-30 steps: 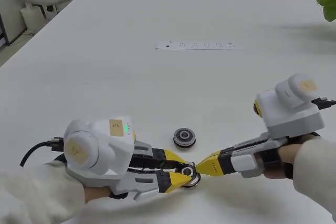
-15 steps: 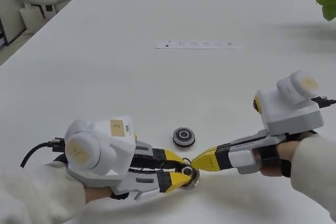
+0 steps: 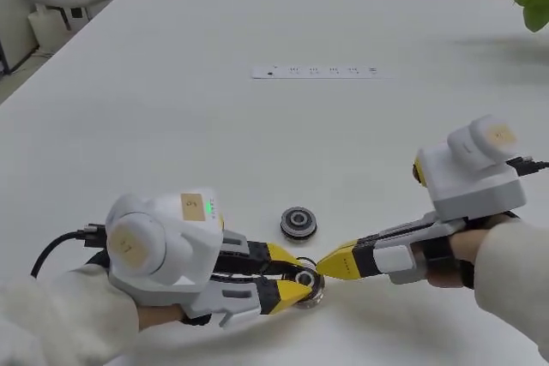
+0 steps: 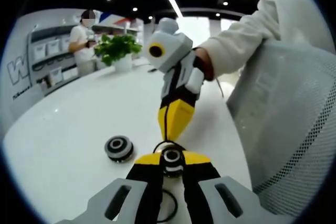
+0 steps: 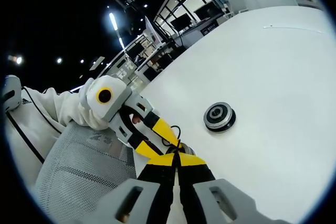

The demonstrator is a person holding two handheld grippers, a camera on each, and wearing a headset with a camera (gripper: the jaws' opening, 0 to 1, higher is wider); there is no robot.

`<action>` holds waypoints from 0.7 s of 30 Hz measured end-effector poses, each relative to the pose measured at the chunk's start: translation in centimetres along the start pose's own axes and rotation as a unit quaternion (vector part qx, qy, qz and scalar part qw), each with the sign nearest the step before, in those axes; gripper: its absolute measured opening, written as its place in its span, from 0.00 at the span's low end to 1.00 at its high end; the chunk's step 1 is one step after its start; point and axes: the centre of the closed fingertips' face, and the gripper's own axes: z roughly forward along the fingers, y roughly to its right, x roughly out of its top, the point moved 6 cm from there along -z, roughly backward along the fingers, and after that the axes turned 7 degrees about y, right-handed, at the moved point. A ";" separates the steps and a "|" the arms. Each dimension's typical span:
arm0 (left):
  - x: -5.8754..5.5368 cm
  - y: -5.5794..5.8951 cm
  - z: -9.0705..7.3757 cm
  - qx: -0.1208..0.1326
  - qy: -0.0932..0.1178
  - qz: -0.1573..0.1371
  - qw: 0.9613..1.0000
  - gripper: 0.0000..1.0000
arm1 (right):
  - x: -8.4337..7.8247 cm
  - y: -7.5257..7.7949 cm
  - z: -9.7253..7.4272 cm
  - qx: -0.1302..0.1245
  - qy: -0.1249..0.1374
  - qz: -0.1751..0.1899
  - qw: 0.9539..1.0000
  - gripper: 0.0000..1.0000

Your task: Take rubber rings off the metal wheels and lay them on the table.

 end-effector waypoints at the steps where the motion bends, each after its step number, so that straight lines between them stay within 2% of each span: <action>1: 0.0 0.0 0.0 0.000 -0.001 0.001 1.000 0.14 | 0.0 0.0 0.0 -0.001 -0.001 -0.001 1.000 0.00; 10: 0.4 -0.1 -0.1 -0.001 -0.005 0.016 1.000 0.18 | -0.1 0.2 -0.1 -0.010 -0.002 0.006 1.000 0.00; 17: 1.1 -0.5 -0.5 0.008 0.008 0.009 1.000 0.25 | 0.0 0.3 -0.4 -0.015 0.001 0.009 1.000 0.00; 21: 1.6 -0.7 -0.7 0.013 0.015 0.007 1.000 0.33 | 0.2 0.3 -0.4 -0.015 0.006 0.009 1.000 0.00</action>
